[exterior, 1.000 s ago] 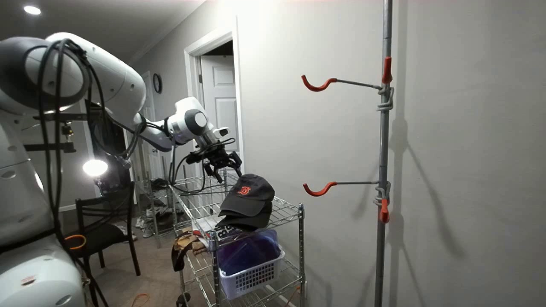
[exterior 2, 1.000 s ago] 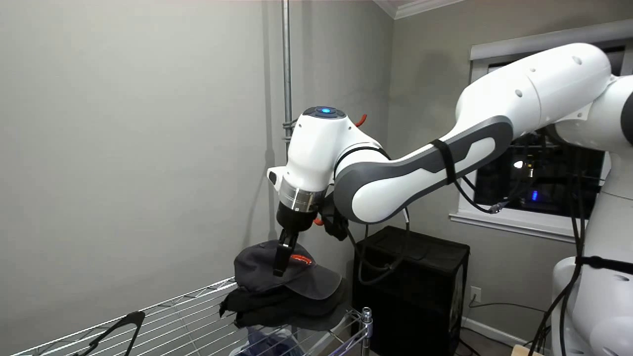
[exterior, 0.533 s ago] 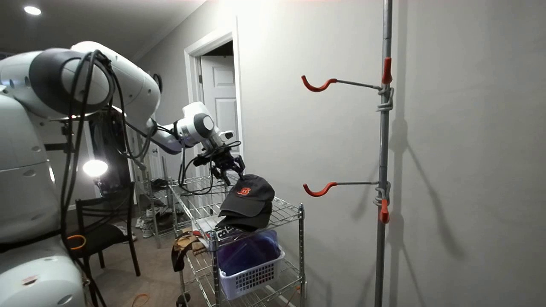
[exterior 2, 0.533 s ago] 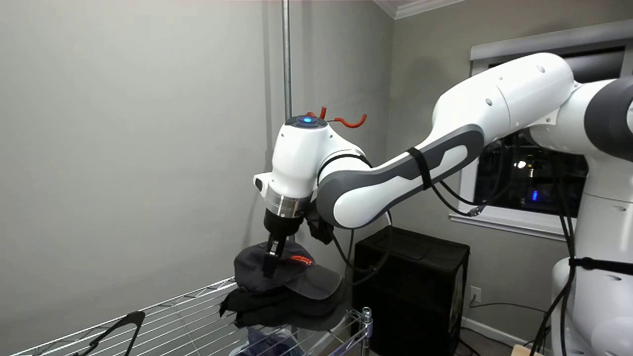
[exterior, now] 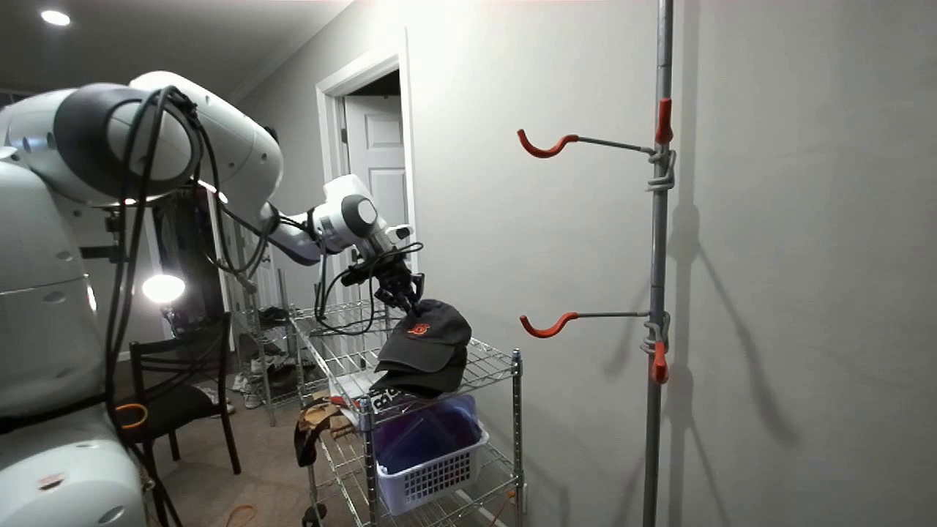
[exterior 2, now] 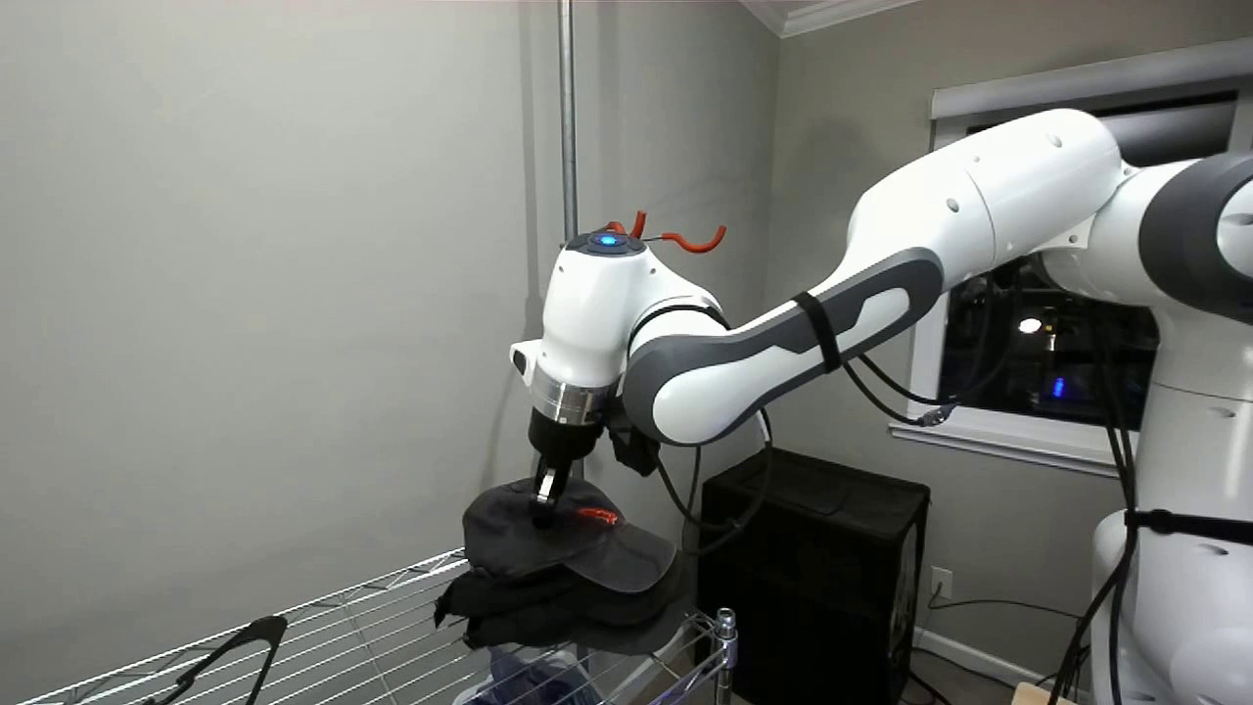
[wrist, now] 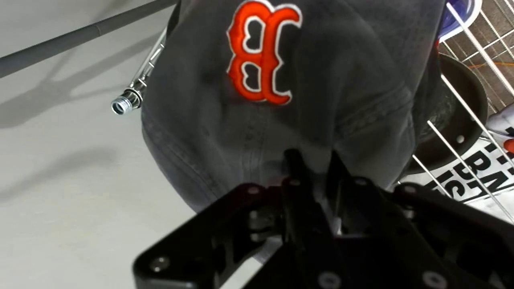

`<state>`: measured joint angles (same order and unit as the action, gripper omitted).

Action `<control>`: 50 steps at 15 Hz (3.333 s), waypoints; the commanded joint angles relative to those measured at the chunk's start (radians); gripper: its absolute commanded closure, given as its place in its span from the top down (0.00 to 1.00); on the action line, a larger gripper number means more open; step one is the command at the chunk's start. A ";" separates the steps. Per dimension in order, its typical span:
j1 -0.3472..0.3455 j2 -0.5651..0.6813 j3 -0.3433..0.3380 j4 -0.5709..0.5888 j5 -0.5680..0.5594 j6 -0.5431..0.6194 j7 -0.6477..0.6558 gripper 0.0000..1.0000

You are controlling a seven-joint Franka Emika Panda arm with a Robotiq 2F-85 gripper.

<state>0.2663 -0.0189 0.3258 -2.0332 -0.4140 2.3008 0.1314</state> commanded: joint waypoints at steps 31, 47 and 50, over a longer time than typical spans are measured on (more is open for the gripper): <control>-0.272 -0.655 -0.213 -0.383 -0.232 0.117 0.189 0.03; -0.502 -0.565 -0.444 -0.425 -0.218 0.530 -0.009 0.03; -0.537 -0.502 -0.418 -0.415 -0.222 0.602 0.004 0.03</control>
<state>-0.2234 -0.5915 -0.1262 -2.4745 -0.6630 2.8271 0.1643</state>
